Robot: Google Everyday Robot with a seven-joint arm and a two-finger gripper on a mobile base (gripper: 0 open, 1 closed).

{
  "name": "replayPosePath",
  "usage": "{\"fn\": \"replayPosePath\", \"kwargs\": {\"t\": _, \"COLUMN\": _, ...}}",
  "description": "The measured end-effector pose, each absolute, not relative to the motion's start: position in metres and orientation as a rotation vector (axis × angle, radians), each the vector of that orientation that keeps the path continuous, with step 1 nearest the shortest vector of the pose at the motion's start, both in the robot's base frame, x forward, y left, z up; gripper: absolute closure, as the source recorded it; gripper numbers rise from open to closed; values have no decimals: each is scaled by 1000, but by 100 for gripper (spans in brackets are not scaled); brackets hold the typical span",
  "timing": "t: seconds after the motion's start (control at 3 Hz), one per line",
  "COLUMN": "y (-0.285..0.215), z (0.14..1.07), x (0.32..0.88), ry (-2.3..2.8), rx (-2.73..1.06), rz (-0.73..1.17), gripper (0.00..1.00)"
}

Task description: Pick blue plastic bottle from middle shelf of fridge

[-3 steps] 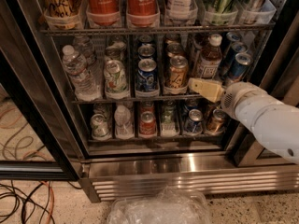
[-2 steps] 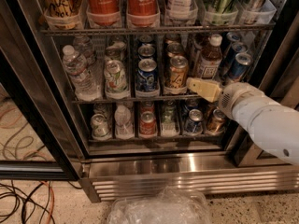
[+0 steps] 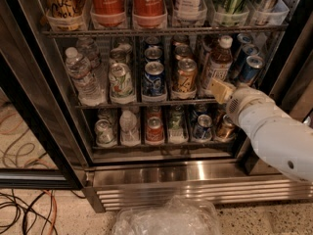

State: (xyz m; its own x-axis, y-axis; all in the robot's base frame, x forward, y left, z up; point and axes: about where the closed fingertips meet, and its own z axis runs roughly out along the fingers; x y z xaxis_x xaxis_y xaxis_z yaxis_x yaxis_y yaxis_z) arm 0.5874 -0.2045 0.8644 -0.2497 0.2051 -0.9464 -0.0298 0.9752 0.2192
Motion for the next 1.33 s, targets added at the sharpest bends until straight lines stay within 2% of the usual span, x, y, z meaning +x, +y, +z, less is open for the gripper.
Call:
{"fn": "replayPosePath", "kwargs": {"t": 0.33, "y": -205, "z": 869, "x": 585, "ry": 1783, "rx": 164, "rz": 211, "gripper": 42}}
{"fn": "replayPosePath", "kwargs": {"t": 1.0, "y": -178, "z": 879, "x": 580, "ry": 1733, "rx": 132, "rz": 231, "gripper": 34}}
{"fn": "replayPosePath", "kwargs": {"t": 1.33, "y": -174, "z": 872, "x": 580, "ry": 1723, "rx": 101, "rz": 196, "gripper": 34}}
